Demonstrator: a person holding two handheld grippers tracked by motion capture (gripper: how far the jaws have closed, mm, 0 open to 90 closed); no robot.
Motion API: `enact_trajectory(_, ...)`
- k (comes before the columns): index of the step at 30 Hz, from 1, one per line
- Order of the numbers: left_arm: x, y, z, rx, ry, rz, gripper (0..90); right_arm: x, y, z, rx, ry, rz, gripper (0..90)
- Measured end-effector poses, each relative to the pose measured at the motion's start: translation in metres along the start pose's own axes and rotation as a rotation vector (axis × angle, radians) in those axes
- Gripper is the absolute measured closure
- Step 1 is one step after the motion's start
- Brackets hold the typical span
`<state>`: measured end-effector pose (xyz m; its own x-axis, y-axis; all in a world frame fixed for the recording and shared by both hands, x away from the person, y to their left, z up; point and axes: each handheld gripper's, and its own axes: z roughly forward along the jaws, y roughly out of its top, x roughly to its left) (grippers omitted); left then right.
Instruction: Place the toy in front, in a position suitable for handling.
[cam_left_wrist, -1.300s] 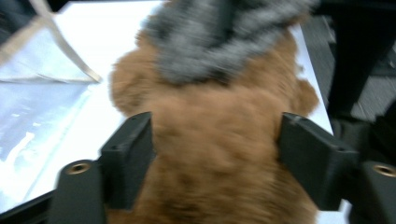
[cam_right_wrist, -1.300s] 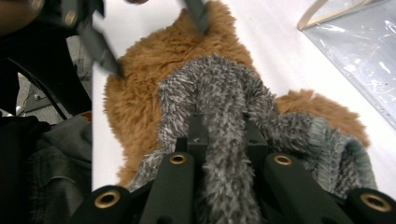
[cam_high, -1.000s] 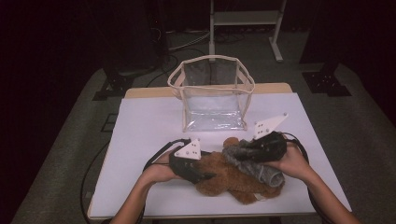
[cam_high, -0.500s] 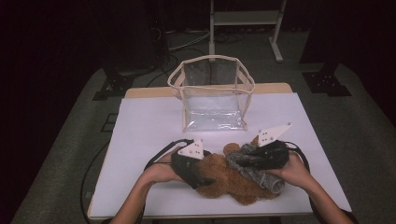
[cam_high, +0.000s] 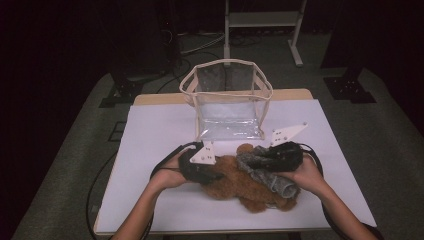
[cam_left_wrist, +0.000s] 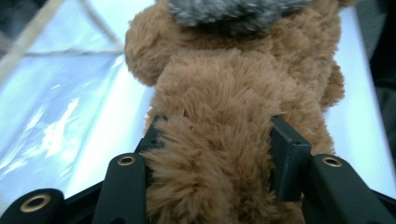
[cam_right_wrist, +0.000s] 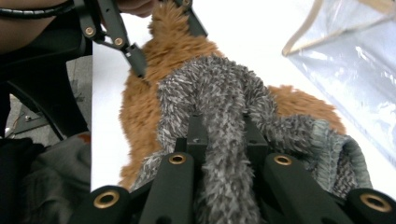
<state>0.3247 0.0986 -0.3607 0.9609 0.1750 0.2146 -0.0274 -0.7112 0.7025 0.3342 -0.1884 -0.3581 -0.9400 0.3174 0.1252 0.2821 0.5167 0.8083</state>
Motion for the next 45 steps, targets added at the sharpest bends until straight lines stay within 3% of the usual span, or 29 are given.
enact_trajectory(1, 0.002, -0.002, -0.005, -0.001, 0.010, -0.006, 50.2, 0.000, 0.003, 0.004, -0.003, 0.005, -0.004, 78.1)
enact_trajectory(2, 0.002, -0.007, -0.012, -0.002, -0.007, -0.019, 48.7, 0.003, 0.007, 0.012, 0.002, 0.011, -0.019, 78.1)
enact_trajectory(3, 0.002, -0.007, -0.012, -0.002, -0.007, -0.019, 46.9, 0.005, 0.008, 0.016, 0.010, 0.016, -0.027, 78.1)
enact_trajectory(4, 0.000, -0.012, -0.012, -0.001, -0.028, -0.045, 43.1, 0.008, 0.008, 0.019, 0.021, 0.017, -0.040, 78.1)
enact_trajectory(7, -0.001, -0.016, -0.010, -0.044, -0.052, -0.082, 33.8, 0.017, 0.006, 0.024, 0.043, 0.025, -0.070, 78.2)
enact_trajectory(12, -0.009, -0.017, -0.005, -0.042, -0.062, -0.046, 40.6, 0.024, 0.005, 0.017, 0.063, 0.046, -0.092, 78.0)
enact_trajectory(18, -0.014, -0.022, -0.009, -0.051, -0.068, -0.023, 43.9, 0.005, 0.013, -0.002, 0.030, -0.014, -0.056, 77.9)
enact_trajectory(20, -0.015, -0.023, -0.010, -0.054, -0.070, -0.023, 43.2, -0.011, 0.006, -0.007, 0.027, -0.010, -0.003, 77.9)
enact_trajectory(23, -0.014, -0.022, -0.010, -0.060, -0.075, -0.030, 36.4, -0.011, -0.002, -0.002, 0.026, 0.005, 0.011, 77.9)
enact_trajectory(24, -0.012, -0.020, -0.010, -0.066, -0.076, -0.057, 30.0, -0.005, -0.006, 0.000, 0.015, 0.007, 0.005, 77.9)
enact_trajectory(27, -0.011, -0.014, -0.006, -0.065, -0.089, -0.064, 22.5, 0.005, -0.008, -0.001, 0.009, 0.013, -0.007, 77.9)
enact_trajectory(29, -0.012, -0.013, -0.004, -0.066, -0.097, -0.061, 22.9, 0.007, -0.008, -0.001, 0.011, 0.018, -0.016, 78.0)
enact_trajectory(30, -0.013, -0.012, -0.003, -0.059, -0.105, -0.049, 31.5, 0.012, -0.008, -0.002, 0.015, 0.016, -0.032, 78.0)
enact_trajectory(31, -0.015, -0.012, -0.003, -0.046, -0.102, -0.027, 35.1, 0.012, -0.009, -0.004, 0.017, 0.019, -0.035, 77.9)
enact_trajectory(32, -0.016, -0.013, -0.003, -0.045, -0.102, -0.034, 37.0, 0.011, -0.009, -0.005, 0.014, 0.023, -0.032, 77.8)
enact_trajectory(38, -0.020, -0.018, -0.006, -0.059, -0.106, -0.017, 42.0, 0.007, -0.016, -0.018, 0.004, 0.042, -0.022, 77.8)
enact_trajectory(41, -0.020, -0.019, -0.005, -0.063, -0.105, -0.016, 43.0, 0.004, -0.018, -0.029, 0.005, 0.017, -0.014, 77.8)
enact_trajectory(42, -0.021, -0.019, -0.005, -0.061, -0.106, -0.013, 43.0, -0.002, -0.017, -0.036, 0.008, -0.012, -0.004, 77.8)
enact_trajectory(45, -0.022, -0.019, -0.006, -0.056, -0.102, -0.004, 43.0, -0.011, -0.017, -0.040, 0.009, -0.033, 0.015, 77.8)
